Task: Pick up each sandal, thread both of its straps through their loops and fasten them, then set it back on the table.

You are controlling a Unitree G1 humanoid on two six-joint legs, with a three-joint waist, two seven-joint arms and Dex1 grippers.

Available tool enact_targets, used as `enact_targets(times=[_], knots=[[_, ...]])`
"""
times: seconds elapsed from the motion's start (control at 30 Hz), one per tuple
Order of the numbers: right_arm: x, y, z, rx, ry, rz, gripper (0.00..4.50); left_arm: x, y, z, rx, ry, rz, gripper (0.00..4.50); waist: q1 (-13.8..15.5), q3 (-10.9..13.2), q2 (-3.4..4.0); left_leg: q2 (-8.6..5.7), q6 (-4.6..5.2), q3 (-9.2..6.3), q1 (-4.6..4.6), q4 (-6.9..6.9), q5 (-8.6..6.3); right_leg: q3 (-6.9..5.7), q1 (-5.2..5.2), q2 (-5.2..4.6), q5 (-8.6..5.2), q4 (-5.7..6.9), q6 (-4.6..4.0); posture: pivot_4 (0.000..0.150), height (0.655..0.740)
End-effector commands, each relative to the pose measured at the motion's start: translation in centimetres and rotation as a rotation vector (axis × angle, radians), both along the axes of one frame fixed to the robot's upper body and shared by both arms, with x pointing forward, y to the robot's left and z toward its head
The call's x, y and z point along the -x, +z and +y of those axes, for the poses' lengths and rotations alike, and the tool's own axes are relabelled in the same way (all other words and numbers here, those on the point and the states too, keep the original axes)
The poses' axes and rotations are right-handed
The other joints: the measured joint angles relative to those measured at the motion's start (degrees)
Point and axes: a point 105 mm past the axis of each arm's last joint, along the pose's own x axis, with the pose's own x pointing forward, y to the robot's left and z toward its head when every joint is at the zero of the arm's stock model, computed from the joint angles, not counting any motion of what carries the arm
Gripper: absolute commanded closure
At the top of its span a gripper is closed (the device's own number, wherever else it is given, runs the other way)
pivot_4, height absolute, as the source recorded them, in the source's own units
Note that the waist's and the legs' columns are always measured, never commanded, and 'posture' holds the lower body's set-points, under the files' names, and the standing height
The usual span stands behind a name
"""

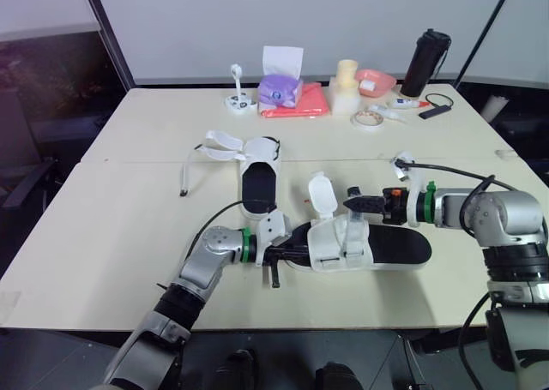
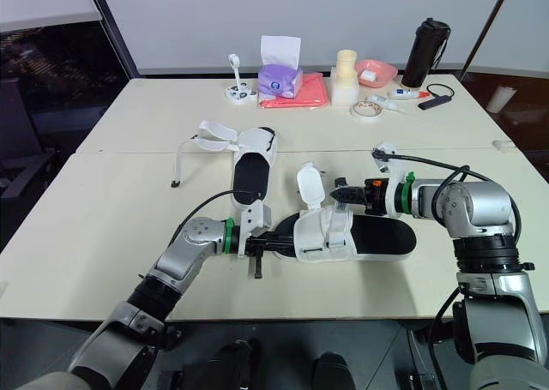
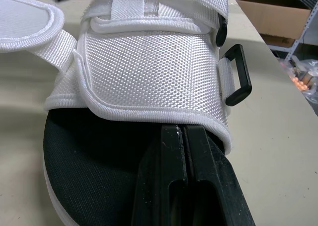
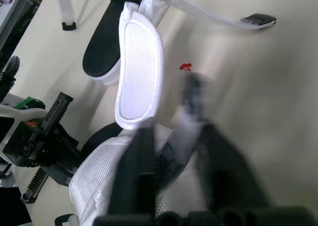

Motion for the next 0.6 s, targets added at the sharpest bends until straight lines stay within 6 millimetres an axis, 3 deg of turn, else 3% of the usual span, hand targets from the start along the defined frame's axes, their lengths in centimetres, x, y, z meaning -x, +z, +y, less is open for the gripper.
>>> enact_targets(times=[0.03,0.37,0.6], knots=[[0.3,2.9,0.5,-0.024,0.049,-0.09,4.45,0.2,-0.9,0.1,-0.03,0.002,0.018,4.5,0.0,0.0,0.0,0.0,0.0,0.0,0.0,0.0,0.0,0.0,0.01,0.0,0.0,0.0,0.0,0.15,0.74],[3.5,8.0,3.3,-0.125,0.293,-0.192,4.45,0.4,-1.3,0.1,-0.06,-0.015,0.018,4.5,0.03,0.0,0.0,0.01,0.0,0.0,0.0,0.0,0.0,0.0,0.0,0.0,0.0,0.0,0.0,0.15,0.74],[4.5,8.4,4.4,-0.139,0.363,-0.191,4.45,0.3,-1.5,0.2,-0.073,-0.017,0.019,4.5,0.04,0.0,0.0,0.01,0.0,0.0,0.0,0.0,0.0,0.0,-0.01,-0.01,0.0,-0.01,0.0,0.15,0.74]])
